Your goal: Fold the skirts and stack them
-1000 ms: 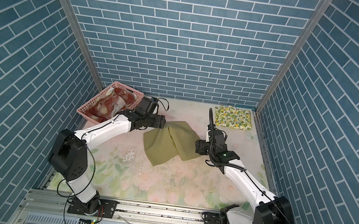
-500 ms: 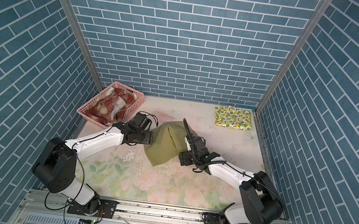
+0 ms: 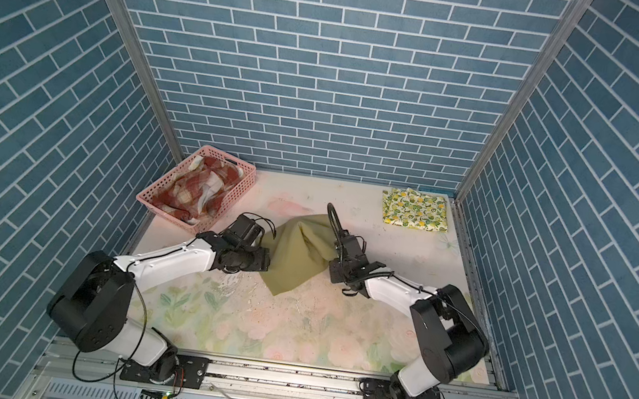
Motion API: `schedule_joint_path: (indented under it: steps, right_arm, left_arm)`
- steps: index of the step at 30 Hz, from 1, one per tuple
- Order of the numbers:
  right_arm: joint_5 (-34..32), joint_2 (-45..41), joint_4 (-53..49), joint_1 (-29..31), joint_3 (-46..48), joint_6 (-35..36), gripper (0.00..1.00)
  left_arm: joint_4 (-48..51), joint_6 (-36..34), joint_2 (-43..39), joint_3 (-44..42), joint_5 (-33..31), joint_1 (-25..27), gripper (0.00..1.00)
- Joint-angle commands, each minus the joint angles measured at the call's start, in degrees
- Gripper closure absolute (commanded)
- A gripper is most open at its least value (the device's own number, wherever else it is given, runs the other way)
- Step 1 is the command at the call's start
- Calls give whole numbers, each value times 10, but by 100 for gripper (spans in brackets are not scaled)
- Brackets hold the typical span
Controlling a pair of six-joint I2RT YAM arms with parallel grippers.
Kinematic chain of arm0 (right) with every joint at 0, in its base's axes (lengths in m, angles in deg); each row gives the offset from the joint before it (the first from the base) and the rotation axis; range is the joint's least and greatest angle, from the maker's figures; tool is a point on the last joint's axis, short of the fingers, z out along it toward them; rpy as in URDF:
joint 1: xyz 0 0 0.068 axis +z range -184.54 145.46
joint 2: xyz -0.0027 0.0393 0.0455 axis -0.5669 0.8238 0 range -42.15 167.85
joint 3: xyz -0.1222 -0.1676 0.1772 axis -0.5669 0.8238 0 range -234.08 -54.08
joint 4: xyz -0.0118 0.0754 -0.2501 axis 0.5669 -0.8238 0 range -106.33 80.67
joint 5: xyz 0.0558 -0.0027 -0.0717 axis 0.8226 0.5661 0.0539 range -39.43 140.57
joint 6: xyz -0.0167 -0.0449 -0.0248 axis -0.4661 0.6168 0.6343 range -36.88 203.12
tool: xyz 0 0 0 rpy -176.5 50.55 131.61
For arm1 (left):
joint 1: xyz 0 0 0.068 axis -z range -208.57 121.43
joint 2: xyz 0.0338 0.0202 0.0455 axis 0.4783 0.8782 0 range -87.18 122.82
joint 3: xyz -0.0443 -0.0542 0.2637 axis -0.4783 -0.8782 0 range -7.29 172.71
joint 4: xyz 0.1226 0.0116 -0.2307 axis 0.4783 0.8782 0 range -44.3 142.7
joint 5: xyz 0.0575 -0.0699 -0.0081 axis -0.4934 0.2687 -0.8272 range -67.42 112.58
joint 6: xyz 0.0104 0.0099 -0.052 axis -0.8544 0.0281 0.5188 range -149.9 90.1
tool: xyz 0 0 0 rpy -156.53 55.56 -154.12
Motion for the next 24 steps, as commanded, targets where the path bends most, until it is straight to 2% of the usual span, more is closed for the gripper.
schedule_joint_path:
  steps: [1,6,11,15,19,24]
  right_arm:
    - [27,-53,-38,-41,-33,-43,100]
    - [80,-75,-79,-74,-64,-68,100]
    - [131,-71,-103,-104,-93,-94,100]
    - [135,-74,-115,-111,-108,-94,100]
    - [141,-79,-119,-122,-115,-93,100]
    - [146,-79,-121,-136,-118,-92,100]
  left_arm:
    - [-69,-34,-27,-24,24,30,23]
    - [-105,-114,-32,-30,-42,110,23]
    - [-97,-164,24,-1,-83,164,23]
    - [-70,-181,71,22,-123,205,22]
    - [-52,-182,92,21,-151,223,23]
    - [-50,-184,89,0,-152,234,24]
